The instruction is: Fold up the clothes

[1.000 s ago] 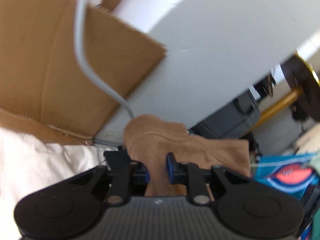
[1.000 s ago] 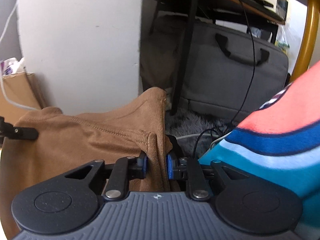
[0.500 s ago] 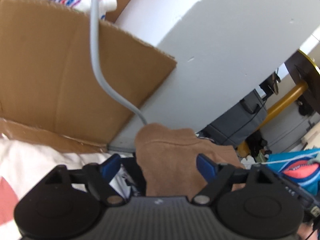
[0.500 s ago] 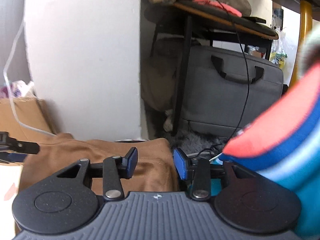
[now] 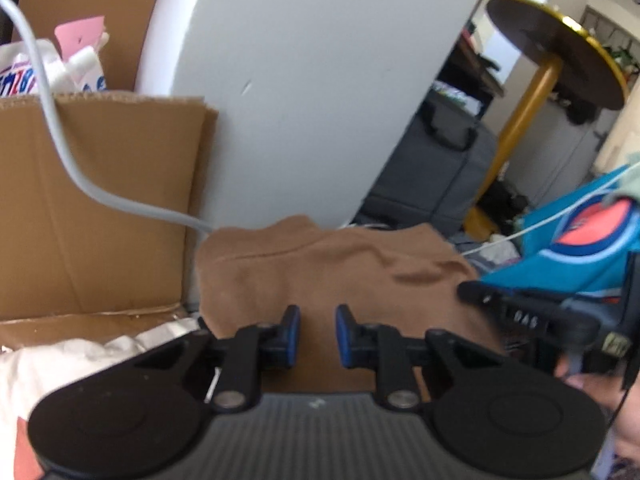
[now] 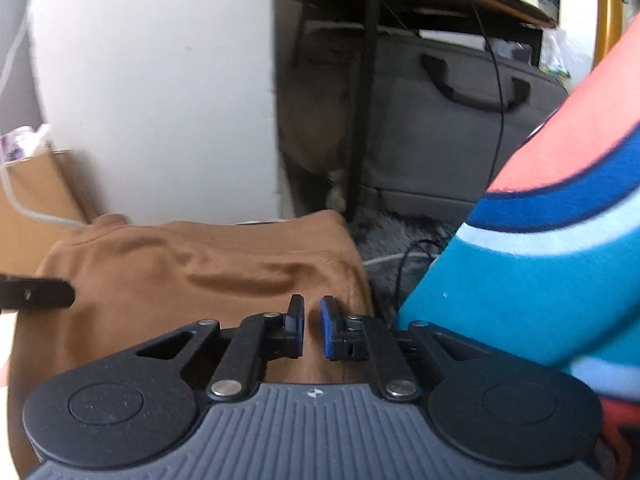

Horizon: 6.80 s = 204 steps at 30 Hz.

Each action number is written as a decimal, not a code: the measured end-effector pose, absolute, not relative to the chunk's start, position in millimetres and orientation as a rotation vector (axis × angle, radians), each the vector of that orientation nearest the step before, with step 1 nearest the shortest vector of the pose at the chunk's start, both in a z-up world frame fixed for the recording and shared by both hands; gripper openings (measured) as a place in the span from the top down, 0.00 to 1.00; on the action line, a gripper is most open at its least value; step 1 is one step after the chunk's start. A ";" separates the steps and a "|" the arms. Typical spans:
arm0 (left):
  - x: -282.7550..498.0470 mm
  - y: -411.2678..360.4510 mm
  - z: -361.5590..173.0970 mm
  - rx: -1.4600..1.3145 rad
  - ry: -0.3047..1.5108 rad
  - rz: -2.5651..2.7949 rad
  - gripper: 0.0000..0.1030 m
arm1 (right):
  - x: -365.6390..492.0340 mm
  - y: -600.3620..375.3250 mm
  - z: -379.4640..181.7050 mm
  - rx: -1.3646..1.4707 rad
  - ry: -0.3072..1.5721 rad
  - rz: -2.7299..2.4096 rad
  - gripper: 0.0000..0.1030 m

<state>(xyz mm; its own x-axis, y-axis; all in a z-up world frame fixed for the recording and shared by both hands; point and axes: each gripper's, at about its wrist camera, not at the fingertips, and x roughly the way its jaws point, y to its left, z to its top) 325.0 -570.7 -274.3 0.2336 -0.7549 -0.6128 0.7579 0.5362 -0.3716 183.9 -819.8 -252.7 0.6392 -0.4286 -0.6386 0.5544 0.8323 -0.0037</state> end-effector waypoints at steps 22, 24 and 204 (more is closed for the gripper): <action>289.0 -569.7 -248.7 -0.002 0.798 -1.047 0.72 | 103.0 -787.0 -241.1 0.154 0.598 -0.456 0.86; 271.5 -568.4 -252.8 -0.001 0.808 -1.070 0.72 | 91.8 -782.5 -247.8 0.162 0.610 -0.453 0.85; -39.3 72.5 36.2 -0.076 1.031 0.070 0.00 | -107.1 -380.9 26.0 0.125 0.918 -0.004 0.03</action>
<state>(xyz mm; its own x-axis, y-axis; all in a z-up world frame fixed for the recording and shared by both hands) -39.2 72.5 36.2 0.5123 0.0221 -0.8585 -0.0937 0.9951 -0.0303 -107.1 -380.9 26.0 0.6080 0.0497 -0.7923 0.0569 0.9928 0.1059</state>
